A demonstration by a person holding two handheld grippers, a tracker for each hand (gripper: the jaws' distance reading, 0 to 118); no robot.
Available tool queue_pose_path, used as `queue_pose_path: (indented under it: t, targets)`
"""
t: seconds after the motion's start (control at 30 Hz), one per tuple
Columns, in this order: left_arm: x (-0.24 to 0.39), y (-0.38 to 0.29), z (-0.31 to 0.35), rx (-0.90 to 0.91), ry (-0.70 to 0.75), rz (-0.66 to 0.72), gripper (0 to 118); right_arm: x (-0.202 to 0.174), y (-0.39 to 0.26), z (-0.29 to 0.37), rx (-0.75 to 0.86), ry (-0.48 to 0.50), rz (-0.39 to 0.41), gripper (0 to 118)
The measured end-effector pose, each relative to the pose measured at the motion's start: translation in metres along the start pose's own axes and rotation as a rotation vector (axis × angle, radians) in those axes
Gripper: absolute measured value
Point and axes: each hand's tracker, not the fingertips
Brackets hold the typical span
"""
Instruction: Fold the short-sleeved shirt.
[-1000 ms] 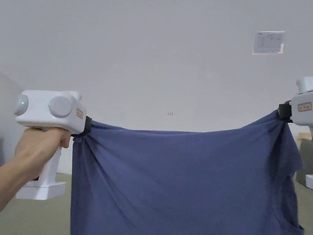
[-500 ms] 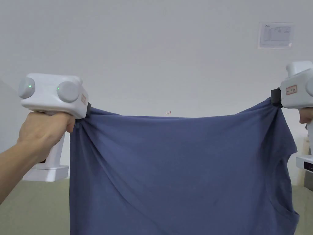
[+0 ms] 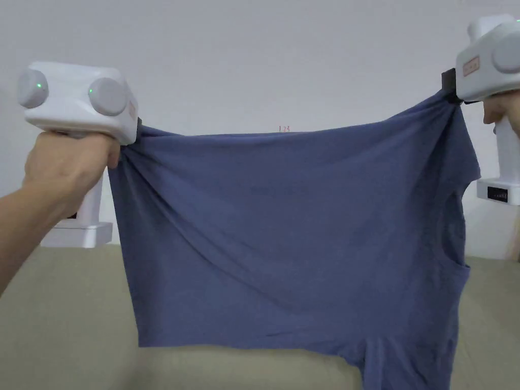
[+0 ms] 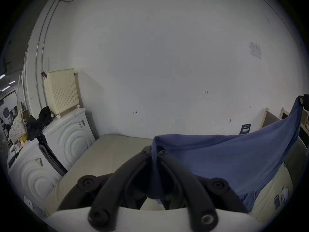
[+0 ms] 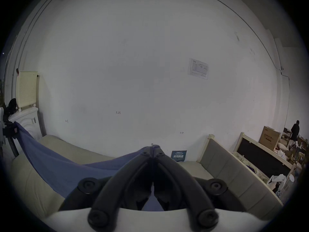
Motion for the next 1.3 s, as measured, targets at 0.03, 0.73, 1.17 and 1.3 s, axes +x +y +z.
queue_pose_path:
  t: [0.03, 0.73, 1.17, 1.3]
  targets:
    - [-0.001, -0.006, -0.005, -0.002, -0.001, 0.001, 2, -0.003, -0.006, -0.004, -0.002, 0.017, 0.003, 2]
    - [-0.048, -0.343, 0.098, -0.355, -0.164, -0.181, 2, 0.002, -0.358, 0.221, -0.410, 0.190, -0.073, 2]
    - [-0.108, -0.469, 0.226, -0.456, -0.218, -0.065, 2, 0.031, -0.479, 0.365, -0.579, 0.203, -0.175, 2]
    - [-0.115, -0.486, 0.236, -0.482, -0.232, -0.048, 2, 0.033, -0.494, 0.374, -0.605, 0.202, -0.173, 2]
